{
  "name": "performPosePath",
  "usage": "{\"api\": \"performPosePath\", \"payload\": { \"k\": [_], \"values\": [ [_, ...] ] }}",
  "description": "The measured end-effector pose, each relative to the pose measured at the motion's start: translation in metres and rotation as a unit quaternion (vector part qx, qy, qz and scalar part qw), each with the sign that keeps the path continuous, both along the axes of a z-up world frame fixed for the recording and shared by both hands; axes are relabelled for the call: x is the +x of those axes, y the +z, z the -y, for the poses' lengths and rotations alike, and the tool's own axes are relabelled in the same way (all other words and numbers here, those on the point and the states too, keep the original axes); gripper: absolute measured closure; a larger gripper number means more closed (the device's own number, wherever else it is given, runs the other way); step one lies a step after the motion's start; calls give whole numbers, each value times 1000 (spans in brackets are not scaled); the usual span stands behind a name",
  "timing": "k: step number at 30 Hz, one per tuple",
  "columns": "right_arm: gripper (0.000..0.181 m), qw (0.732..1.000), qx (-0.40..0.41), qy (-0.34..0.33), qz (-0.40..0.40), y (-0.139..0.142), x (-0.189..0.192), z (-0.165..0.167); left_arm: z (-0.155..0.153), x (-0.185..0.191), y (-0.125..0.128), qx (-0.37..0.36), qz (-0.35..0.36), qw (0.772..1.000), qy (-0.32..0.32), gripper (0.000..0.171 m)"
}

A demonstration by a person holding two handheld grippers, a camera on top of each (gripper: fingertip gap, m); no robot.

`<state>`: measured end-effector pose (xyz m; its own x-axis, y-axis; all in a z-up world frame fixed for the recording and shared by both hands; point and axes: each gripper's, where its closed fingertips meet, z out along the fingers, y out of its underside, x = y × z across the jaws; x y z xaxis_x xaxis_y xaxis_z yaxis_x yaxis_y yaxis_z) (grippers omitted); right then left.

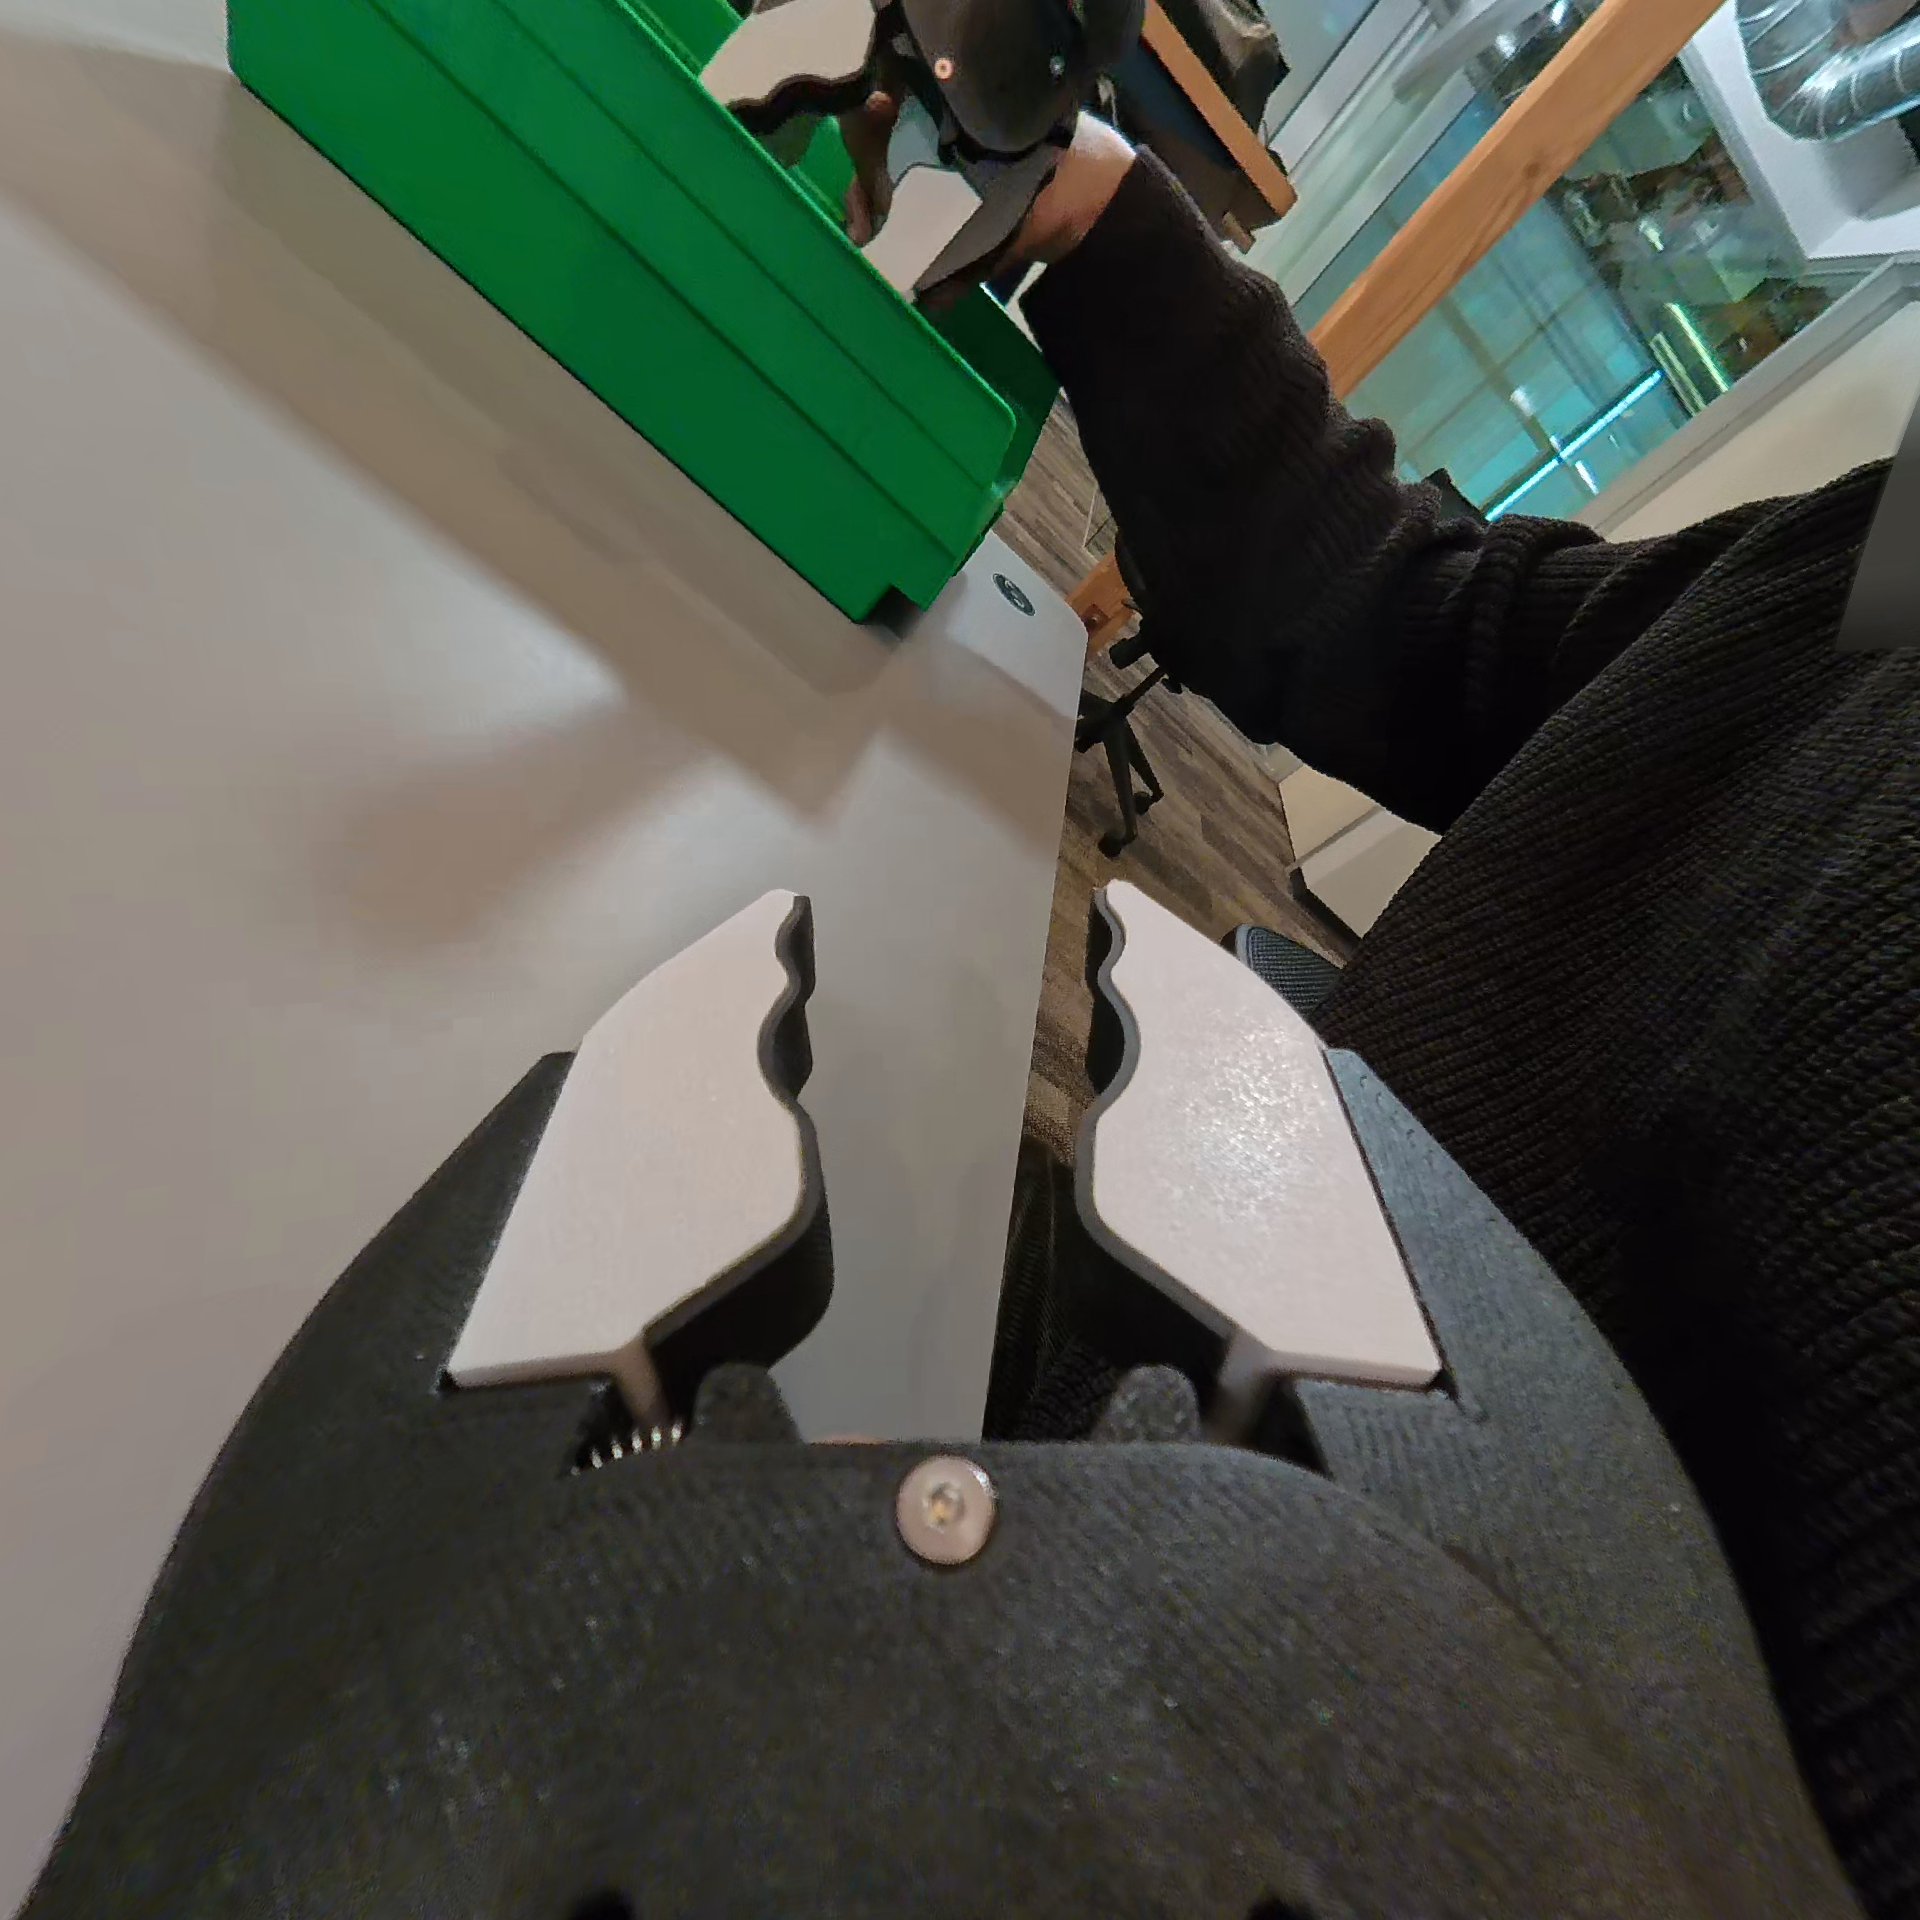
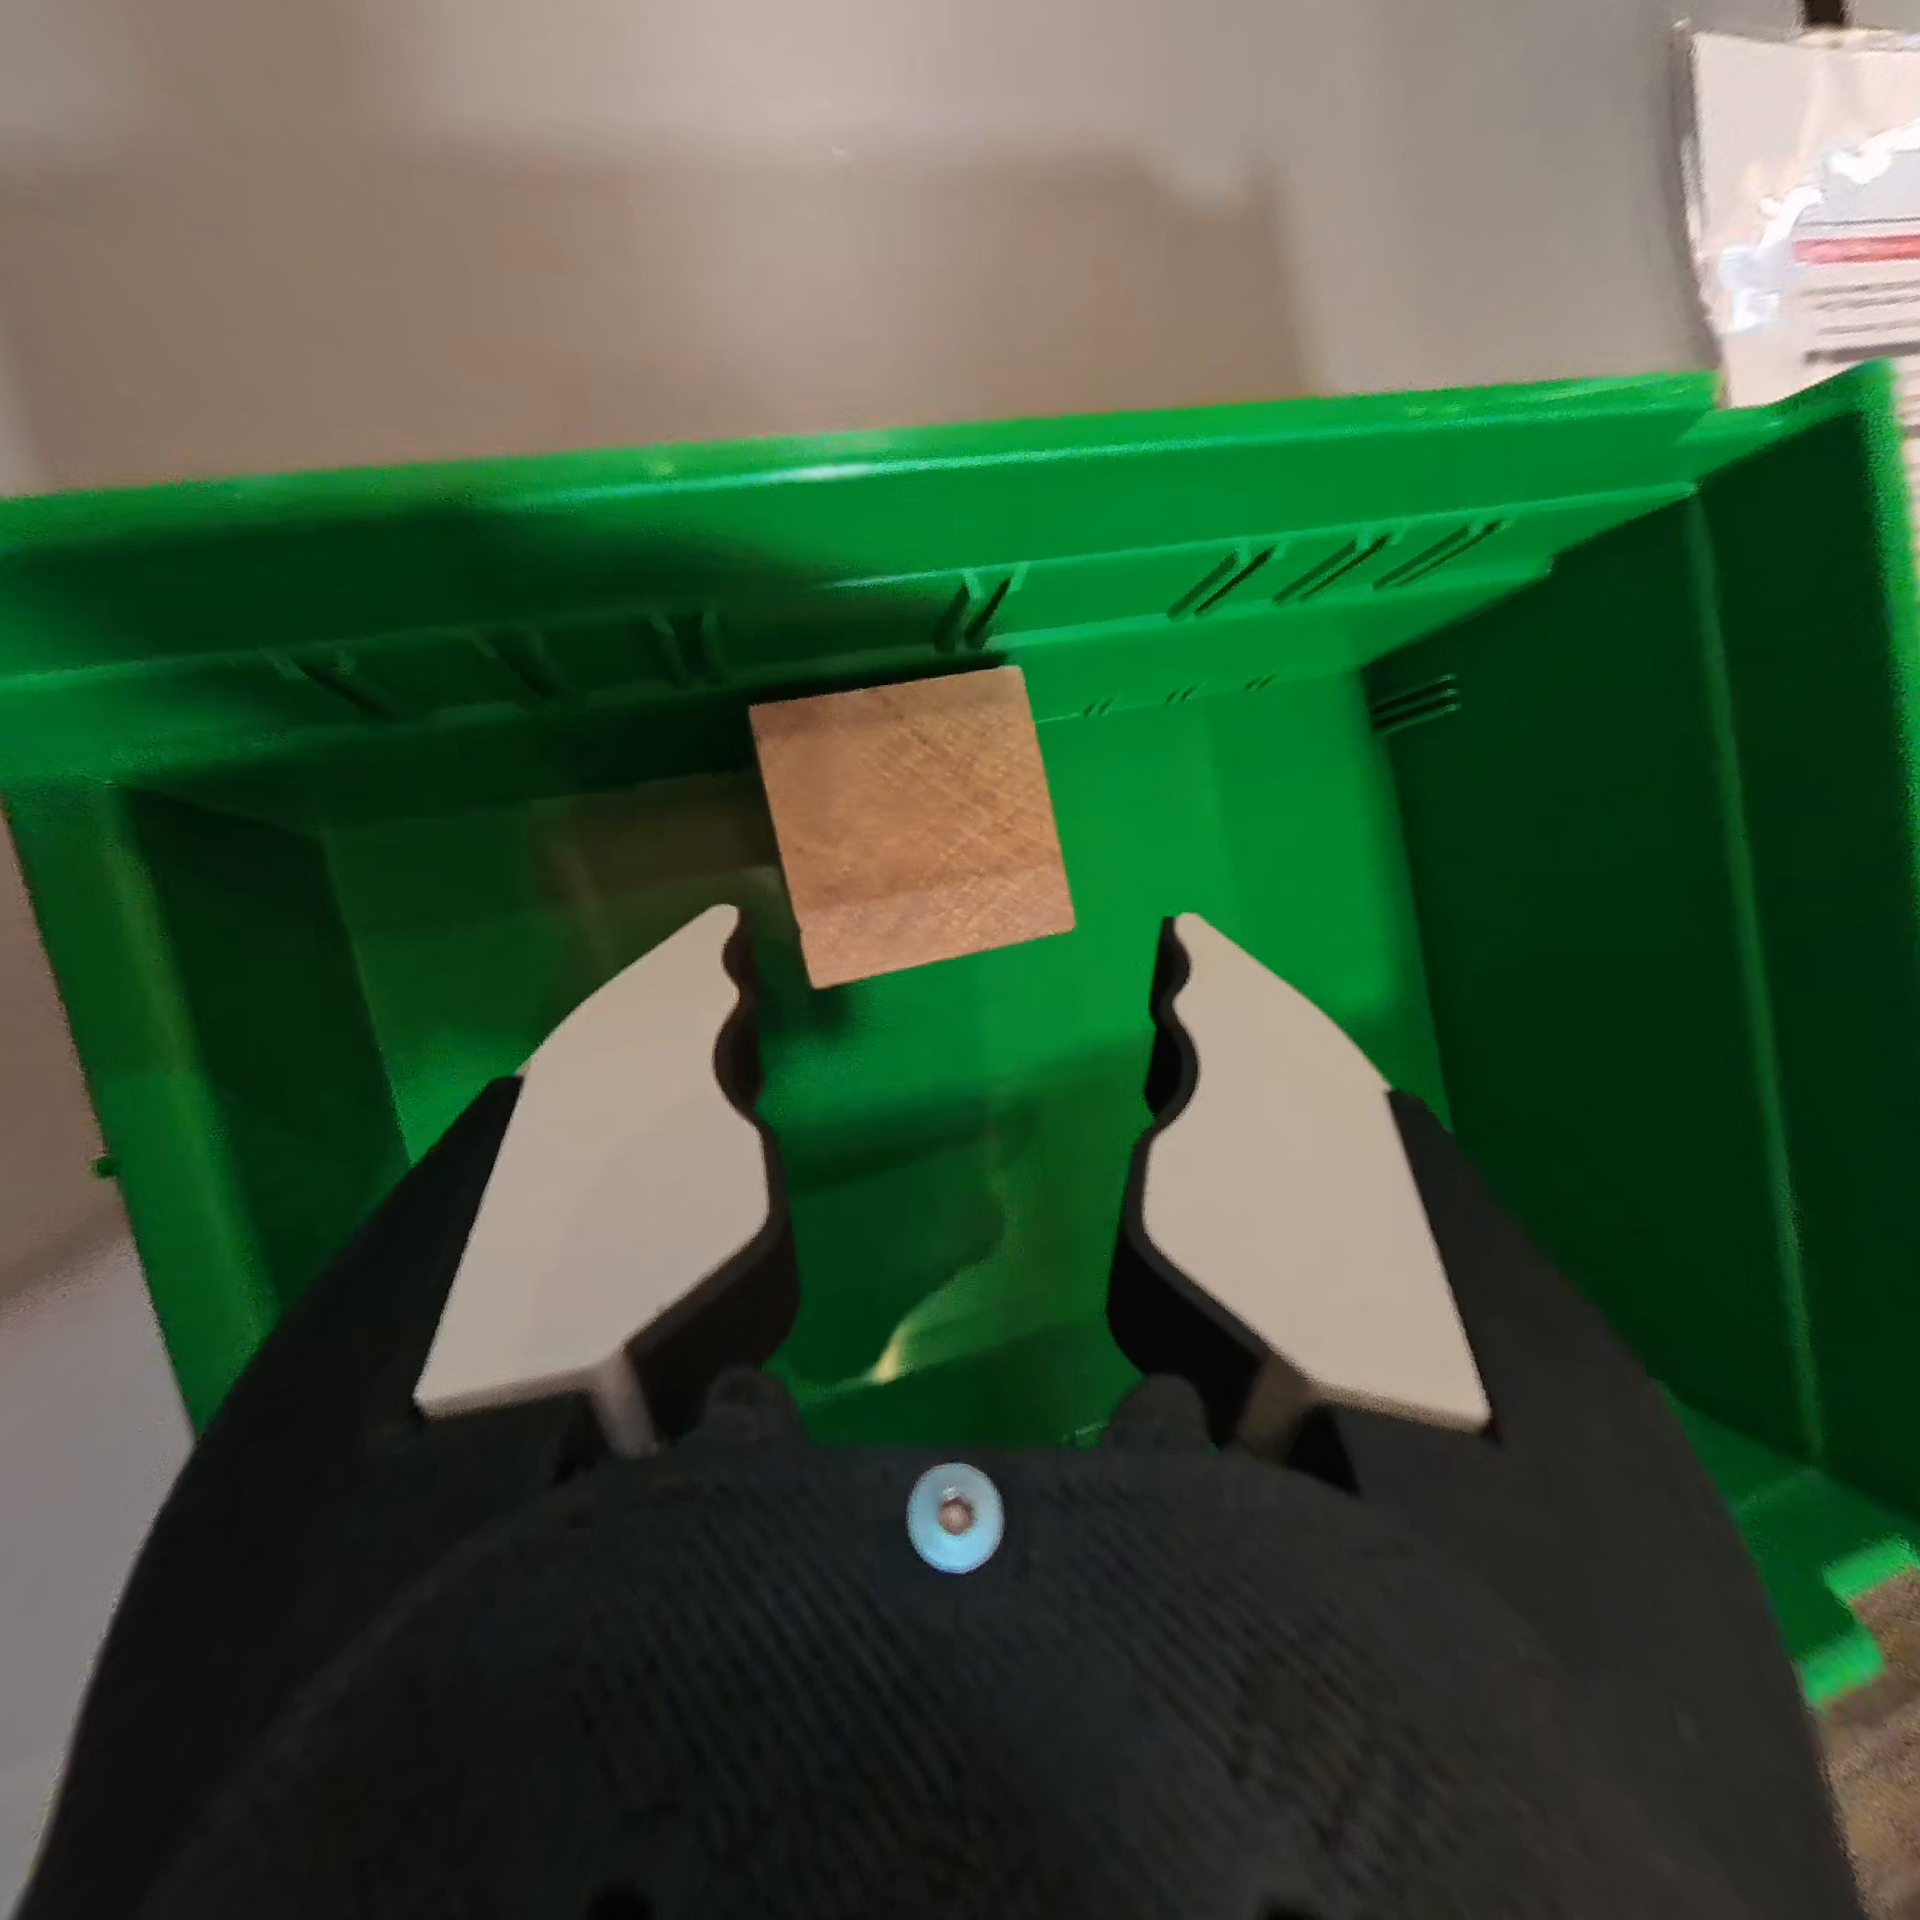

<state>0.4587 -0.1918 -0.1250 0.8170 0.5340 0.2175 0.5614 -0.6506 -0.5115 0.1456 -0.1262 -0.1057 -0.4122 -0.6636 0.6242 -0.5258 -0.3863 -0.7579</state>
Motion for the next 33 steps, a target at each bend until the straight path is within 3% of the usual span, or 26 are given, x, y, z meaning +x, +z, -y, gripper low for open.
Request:
{"api": "performPosePath", "payload": {
  "k": [4,7,9,11,14,16,19,23,24,26,29,31,33],
  "values": [
    [106,998,60,-26,-14,41,-9,0,-2,-4,5,0,12,1000,4,120],
    [109,979,183,-44,-81,103,-40,-7,-4,-7,9,-2,23,1000,4,120],
    [102,944,296,-71,-127,151,-63,-13,-5,-9,13,0,31,1000,4,120],
    [74,891,403,-141,-151,191,-71,-17,-6,-11,17,6,42,999,0,119],
    [69,801,510,-275,-154,216,-69,-11,-14,-12,21,25,50,998,11,119],
    [86,759,545,-299,-193,215,-92,-10,-23,-14,26,26,55,998,32,115],
    [123,737,522,-293,-314,195,-151,-28,-41,-25,32,22,71,994,80,112],
    [123,694,500,-297,-425,175,-219,-63,-60,-44,43,1,92,987,132,109],
    [124,697,485,-296,-437,167,-237,-73,-64,-44,51,-19,98,985,141,110],
    [147,708,441,-316,-453,142,-270,-96,-63,-43,65,-60,106,983,140,109],
    [166,681,404,-324,-517,115,-317,-124,-53,-48,60,-16,101,988,115,106],
    [158,704,357,-322,-523,99,-335,-136,-55,-50,54,35,106,987,119,105],
    [164,733,370,-314,-477,94,-329,-138,-57,-51,49,66,103,986,112,103]
  ]
}}
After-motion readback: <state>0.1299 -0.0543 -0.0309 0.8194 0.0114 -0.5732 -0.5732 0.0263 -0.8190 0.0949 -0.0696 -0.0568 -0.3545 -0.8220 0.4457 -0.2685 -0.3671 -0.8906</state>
